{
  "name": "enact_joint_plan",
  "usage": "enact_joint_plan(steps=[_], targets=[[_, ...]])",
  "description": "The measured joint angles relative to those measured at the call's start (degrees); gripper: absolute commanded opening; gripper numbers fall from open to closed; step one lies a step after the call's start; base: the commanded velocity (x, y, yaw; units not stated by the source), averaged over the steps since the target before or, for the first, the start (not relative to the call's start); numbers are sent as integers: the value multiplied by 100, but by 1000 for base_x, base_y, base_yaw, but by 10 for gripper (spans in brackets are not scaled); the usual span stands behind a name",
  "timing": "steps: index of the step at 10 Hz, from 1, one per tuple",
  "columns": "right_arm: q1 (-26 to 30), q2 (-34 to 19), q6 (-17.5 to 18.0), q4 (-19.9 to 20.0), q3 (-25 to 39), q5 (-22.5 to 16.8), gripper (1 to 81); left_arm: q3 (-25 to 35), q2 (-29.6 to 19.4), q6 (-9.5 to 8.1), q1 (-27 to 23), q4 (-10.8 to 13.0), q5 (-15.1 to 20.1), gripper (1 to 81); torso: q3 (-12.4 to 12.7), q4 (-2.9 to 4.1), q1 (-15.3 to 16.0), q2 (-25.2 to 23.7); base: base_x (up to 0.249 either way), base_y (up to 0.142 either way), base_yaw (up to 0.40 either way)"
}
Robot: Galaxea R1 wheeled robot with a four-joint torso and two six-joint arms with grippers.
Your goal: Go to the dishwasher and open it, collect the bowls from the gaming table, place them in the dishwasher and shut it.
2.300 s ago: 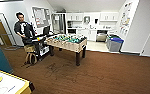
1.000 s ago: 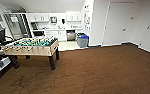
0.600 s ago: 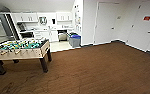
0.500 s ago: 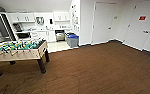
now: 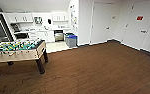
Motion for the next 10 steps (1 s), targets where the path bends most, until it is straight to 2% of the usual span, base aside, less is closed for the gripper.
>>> enact_joint_plan(steps=[10], targets=[[1, 0, 2, 0, 2, 1, 10, 0, -2, 1, -30, -2, -22, 10, 0, 0, 0, 0, 6, 0, 0]])
